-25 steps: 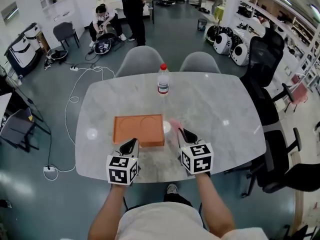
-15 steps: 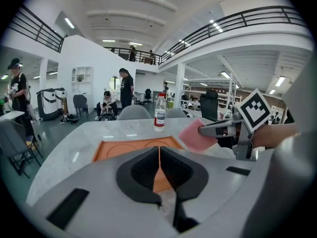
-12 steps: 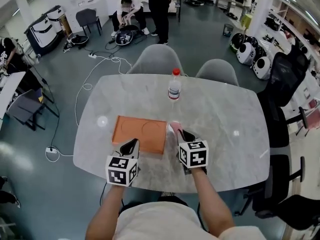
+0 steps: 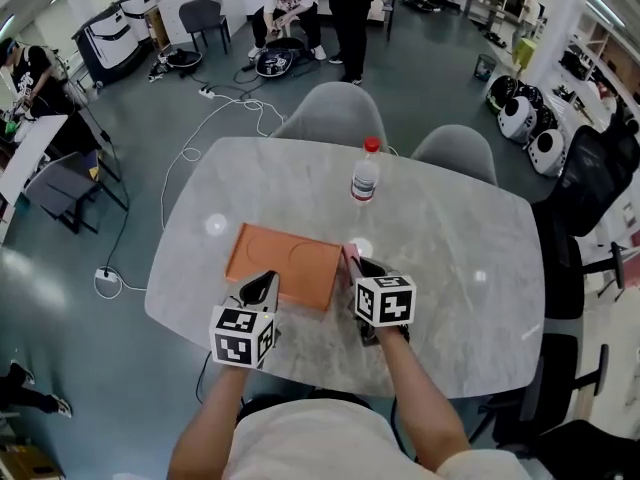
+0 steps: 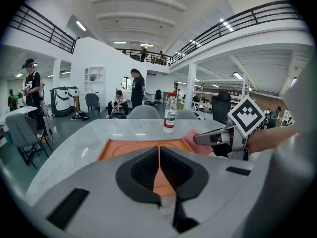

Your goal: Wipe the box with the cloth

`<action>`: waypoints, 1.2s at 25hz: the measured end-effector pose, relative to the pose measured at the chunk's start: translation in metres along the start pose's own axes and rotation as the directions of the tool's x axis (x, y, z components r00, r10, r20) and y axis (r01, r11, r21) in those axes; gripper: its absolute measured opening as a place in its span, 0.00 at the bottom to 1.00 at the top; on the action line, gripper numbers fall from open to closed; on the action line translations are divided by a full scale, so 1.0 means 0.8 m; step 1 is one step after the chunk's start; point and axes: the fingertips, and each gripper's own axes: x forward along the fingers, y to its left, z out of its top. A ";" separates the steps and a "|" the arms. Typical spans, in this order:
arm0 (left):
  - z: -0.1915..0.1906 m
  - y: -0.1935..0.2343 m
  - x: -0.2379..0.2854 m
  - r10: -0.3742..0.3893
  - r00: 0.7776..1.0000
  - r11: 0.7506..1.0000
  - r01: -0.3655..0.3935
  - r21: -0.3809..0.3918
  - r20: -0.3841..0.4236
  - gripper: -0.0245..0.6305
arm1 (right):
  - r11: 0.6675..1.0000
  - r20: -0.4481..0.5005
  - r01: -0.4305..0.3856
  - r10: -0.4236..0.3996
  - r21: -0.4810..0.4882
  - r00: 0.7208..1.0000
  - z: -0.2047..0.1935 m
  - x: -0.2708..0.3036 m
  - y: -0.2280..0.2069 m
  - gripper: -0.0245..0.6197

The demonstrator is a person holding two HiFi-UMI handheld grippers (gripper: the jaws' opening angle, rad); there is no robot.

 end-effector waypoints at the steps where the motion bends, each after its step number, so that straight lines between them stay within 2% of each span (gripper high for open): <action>1: 0.000 -0.001 0.001 0.001 1.000 1.000 -0.001 -0.002 0.000 0.06 | 1.000 -0.005 -0.019 0.019 -0.005 1.000 0.000 0.001 0.004 0.07; 4: -0.001 -0.003 0.004 0.004 1.000 1.000 -0.004 -0.005 -0.001 0.06 | 0.997 -0.021 -0.071 0.071 -0.006 0.997 -0.003 0.005 0.013 0.07; 8: -0.002 -0.004 0.003 0.008 1.000 1.000 -0.008 -0.009 0.000 0.06 | 0.993 -0.023 -0.113 0.114 0.038 0.993 -0.008 0.006 0.016 0.07; 30: -0.016 -0.005 -0.022 0.000 1.000 1.000 0.000 -0.023 0.004 0.06 | 0.986 -0.036 -0.161 0.162 0.046 0.986 -0.028 -0.010 0.043 0.07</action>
